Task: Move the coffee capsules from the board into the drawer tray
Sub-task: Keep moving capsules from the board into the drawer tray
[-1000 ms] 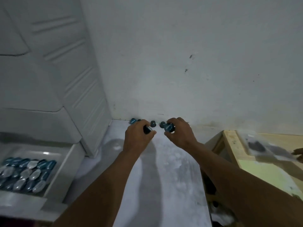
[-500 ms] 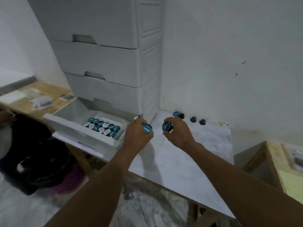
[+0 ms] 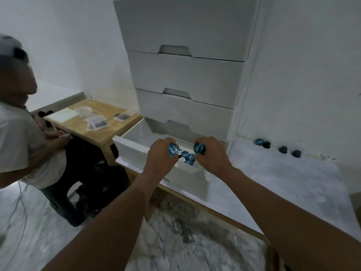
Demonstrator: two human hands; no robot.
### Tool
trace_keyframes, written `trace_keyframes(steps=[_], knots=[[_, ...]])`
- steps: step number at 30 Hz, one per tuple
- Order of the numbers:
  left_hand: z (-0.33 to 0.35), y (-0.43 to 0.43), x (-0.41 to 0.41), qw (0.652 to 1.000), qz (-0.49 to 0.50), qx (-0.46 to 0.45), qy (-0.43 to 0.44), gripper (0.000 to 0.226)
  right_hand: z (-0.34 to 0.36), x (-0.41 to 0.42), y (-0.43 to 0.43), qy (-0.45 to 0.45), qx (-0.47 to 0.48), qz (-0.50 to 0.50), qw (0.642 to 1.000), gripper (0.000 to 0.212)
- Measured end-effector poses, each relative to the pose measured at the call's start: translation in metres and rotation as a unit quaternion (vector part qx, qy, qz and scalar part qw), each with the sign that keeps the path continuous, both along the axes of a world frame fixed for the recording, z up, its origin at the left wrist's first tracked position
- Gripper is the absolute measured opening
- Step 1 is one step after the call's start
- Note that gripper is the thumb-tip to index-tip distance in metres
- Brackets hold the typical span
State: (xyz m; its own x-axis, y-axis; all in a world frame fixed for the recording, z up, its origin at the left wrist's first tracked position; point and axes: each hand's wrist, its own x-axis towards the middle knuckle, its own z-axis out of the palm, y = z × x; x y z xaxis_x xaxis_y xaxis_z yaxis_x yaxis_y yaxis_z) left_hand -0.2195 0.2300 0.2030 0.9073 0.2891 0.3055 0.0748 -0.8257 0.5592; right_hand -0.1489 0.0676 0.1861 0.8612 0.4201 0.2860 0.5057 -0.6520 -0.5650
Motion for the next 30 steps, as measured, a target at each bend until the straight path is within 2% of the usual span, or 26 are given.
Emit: trace_keyframes(steps=[9, 17, 21, 26, 30], knots=[[-0.007, 0.089, 0.032, 0.999, -0.041, 0.002, 0.004, 0.041, -0.009, 0.014, 0.086, -0.008, 0.029, -0.049, 0.998, 0.034], [-0.028, 0.134, 0.113, 0.998, -0.047, 0.008, 0.041, 0.03, -0.029, 0.091, 0.13, 0.009, 0.007, -0.055, 0.998, 0.024], [-0.045, 0.154, 0.15, 0.992, -0.071, 0.039, 0.097, 0.041, -0.058, 0.124, 0.152, 0.047, -0.012, -0.041, 0.998, 0.027], [-0.067, 0.177, 0.193, 0.985, -0.086, 0.047, 0.14, 0.047, -0.083, 0.158, 0.17, 0.086, -0.028, -0.036, 0.995, 0.042], [-0.082, 0.193, 0.219, 0.977, -0.125, 0.058, 0.165, 0.052, -0.099, 0.169, 0.18, 0.107, -0.021, -0.057, 0.992, 0.041]])
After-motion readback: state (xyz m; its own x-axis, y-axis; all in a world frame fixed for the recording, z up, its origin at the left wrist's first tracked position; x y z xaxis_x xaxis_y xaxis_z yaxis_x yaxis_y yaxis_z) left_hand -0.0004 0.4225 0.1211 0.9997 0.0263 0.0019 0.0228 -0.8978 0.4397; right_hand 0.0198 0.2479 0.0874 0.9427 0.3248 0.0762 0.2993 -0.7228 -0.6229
